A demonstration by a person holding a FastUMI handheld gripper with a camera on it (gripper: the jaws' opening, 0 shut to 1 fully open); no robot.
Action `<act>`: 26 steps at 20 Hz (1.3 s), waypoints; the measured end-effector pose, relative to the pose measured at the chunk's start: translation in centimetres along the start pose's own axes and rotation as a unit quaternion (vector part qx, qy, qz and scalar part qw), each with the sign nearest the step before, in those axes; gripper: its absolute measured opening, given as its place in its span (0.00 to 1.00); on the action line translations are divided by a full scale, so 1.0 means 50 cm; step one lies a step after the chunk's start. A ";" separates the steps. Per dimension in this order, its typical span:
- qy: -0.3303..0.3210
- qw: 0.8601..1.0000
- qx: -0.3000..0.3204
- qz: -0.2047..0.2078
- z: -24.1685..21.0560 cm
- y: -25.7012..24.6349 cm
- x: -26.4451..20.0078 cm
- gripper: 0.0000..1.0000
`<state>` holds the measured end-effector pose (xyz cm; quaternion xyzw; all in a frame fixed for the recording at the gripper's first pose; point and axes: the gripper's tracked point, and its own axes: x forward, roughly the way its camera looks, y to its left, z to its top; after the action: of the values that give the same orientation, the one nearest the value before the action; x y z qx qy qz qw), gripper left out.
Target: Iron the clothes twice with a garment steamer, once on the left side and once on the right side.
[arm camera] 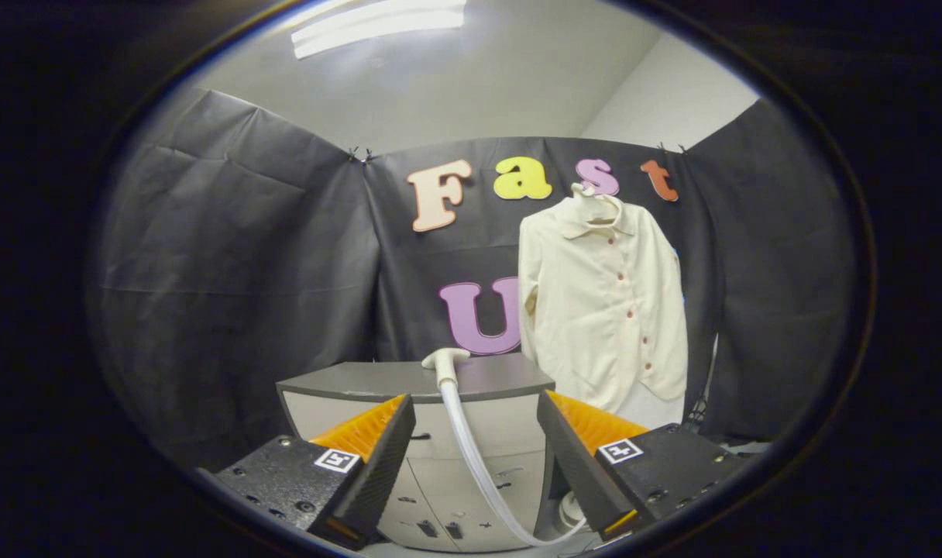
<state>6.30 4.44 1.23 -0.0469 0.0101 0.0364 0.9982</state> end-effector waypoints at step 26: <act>0.366 0.927 -0.042 0.073 -0.227 0.144 0.593 0.96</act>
<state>35.16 12.65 -11.42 -0.0977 0.3763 0.0902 0.9169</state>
